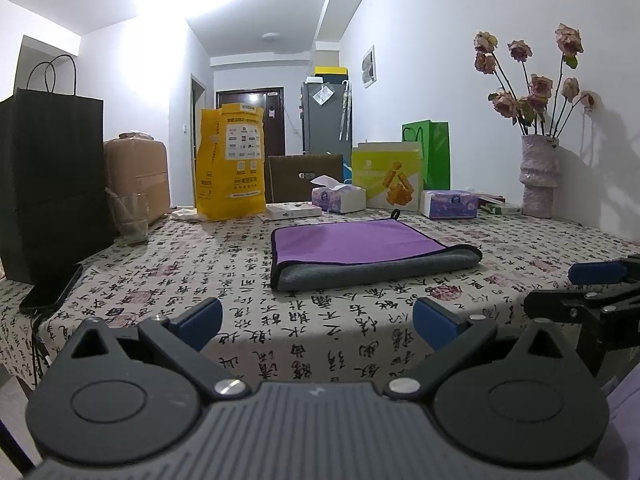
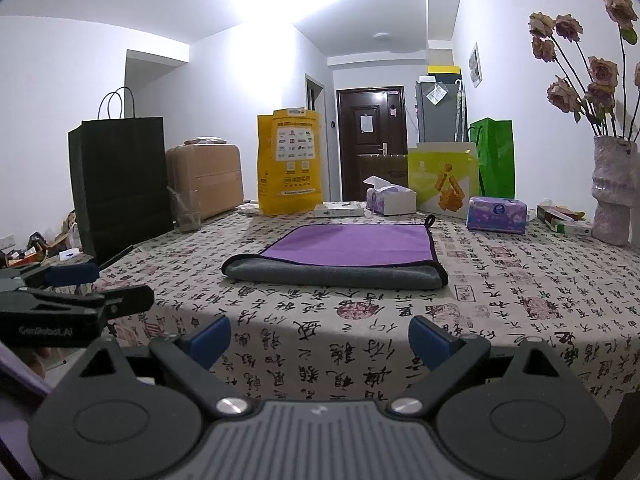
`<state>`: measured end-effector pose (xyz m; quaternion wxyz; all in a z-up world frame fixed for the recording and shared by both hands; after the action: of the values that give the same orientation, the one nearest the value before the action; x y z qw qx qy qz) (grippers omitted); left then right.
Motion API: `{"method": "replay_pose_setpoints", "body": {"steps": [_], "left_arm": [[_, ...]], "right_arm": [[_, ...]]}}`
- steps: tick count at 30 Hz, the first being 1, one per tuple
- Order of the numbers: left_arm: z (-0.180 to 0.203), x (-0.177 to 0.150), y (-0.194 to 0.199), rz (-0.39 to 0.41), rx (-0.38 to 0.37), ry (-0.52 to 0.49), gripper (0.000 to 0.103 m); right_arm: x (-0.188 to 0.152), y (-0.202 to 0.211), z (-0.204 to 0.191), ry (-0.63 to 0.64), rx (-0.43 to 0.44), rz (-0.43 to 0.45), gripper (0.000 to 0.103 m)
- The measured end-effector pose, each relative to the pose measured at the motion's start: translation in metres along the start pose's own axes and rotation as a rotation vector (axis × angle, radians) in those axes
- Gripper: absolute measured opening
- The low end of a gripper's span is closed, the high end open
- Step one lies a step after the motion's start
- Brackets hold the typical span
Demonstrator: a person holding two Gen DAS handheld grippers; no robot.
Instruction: Fold towel
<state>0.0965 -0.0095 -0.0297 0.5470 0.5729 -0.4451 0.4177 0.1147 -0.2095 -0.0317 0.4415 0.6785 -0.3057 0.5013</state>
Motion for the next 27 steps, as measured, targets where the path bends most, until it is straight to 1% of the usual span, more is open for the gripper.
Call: {"method": "replay_pose_setpoints", "body": {"steps": [27], "left_arm": [[0.0000,0.0000,-0.0008,0.001,0.001,-0.009,0.103]], "right_arm": [[0.0003,-0.0028,0.0007,0.003,-0.005,-0.002,0.096]]}}
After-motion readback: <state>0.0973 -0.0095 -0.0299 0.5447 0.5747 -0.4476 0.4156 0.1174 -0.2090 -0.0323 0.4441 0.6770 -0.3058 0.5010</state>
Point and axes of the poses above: each gripper's, at about its wrist camera, not at the fingertips, and y roughly against the way its jaws point, z to its right, x to its top, the point moved 10 cm from there along -y, roughly the way its jaws point, and after that the axes turned 3 degrees about x, right-handed, at the moved point
